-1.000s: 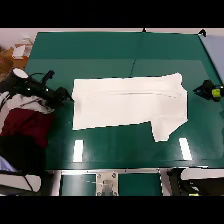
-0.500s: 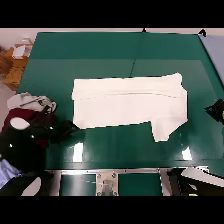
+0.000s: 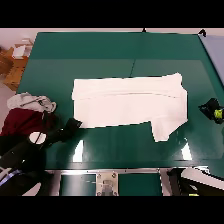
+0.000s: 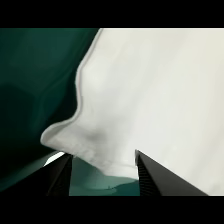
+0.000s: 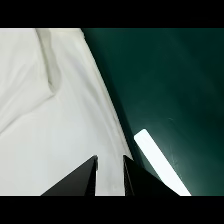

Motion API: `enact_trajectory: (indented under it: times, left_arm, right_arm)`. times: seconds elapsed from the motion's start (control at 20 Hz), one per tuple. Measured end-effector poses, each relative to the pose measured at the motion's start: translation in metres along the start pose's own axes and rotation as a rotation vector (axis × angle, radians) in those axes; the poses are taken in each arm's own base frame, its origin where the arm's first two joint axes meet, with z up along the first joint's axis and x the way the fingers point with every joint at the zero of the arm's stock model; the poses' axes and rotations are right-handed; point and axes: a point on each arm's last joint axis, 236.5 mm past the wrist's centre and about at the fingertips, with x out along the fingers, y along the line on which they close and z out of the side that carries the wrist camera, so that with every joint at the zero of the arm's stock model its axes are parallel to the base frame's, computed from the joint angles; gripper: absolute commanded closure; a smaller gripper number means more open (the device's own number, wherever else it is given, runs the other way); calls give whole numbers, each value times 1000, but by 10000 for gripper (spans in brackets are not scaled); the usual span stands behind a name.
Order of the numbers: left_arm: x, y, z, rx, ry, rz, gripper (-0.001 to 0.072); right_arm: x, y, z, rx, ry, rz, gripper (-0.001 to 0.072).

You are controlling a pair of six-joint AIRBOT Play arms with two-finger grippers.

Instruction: Fold the shirts.

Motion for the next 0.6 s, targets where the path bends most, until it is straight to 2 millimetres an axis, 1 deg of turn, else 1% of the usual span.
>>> enact_trajectory:
  times: [0.15, 0.2, 0.25, 0.3, 0.45, 0.6]
  left_arm:
    - [18, -4, -5, -32, 7, 26, 232]
    - [24, -7, -7, -38, 14, 32, 297]
    - [28, -10, -8, -34, 19, 37, 636]
    - [32, -10, -9, -20, 23, 45, 685]
    - [35, -17, 1, 13, 26, 39, 685]
    - [29, -11, 23, 23, 37, 47, 685]
  right_arm:
    - [2, 3, 2, -4, -12, 2, 502]
    - [2, 3, 2, -5, -13, 1, 502]
    - [2, 3, 2, -5, -13, 2, 502]
    - [2, 4, 2, -5, -13, 3, 502]
    - [2, 5, -1, -3, 1, 10, 502]
    - [-2, 1, -7, 17, 28, 20, 502]
